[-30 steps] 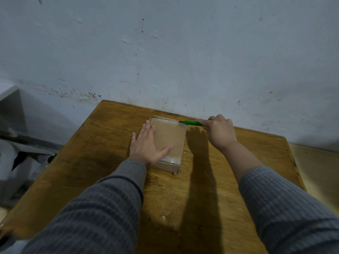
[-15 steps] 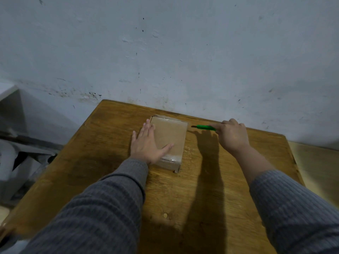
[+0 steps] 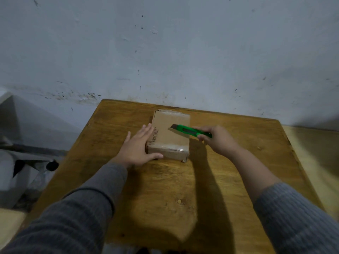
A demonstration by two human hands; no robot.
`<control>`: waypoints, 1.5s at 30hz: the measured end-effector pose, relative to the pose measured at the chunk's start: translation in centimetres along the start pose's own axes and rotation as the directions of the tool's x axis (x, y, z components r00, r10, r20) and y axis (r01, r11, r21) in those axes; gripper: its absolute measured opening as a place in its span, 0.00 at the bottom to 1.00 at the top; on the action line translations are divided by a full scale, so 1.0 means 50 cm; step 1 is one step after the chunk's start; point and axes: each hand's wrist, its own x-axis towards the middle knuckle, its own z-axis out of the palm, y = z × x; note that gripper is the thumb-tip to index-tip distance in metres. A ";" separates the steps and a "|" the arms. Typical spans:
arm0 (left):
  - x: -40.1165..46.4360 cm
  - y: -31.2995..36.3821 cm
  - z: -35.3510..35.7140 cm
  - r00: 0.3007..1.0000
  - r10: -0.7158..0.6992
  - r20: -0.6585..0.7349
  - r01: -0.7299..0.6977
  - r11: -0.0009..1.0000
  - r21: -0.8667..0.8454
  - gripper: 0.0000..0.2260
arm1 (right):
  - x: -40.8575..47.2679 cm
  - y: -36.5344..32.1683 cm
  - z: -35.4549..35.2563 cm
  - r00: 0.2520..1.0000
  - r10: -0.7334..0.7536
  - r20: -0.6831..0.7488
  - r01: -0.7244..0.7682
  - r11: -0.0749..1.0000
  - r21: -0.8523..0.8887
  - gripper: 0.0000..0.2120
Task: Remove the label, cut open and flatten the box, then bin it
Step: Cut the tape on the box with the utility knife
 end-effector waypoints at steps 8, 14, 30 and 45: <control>-0.021 -0.040 0.017 0.988 0.128 -0.087 -0.122 0.990 0.075 0.40 | -0.074 -0.069 0.062 0.996 -0.083 0.037 0.086 0.994 -0.072 0.17; -0.014 -0.032 0.011 0.979 0.194 -0.069 -0.187 0.977 0.105 0.34 | -0.088 -0.086 0.074 0.985 -0.171 -0.003 0.166 0.961 -0.221 0.17; -0.017 -0.021 0.022 0.987 0.142 -0.082 -0.136 0.988 0.070 0.34 | -0.039 -0.102 0.067 0.981 -0.189 0.047 0.192 0.898 -0.395 0.18; -0.013 -0.007 0.021 0.992 0.109 -0.069 -0.097 0.983 0.158 0.35 | -0.075 -0.037 0.049 0.981 -0.192 0.017 0.180 0.879 -0.442 0.19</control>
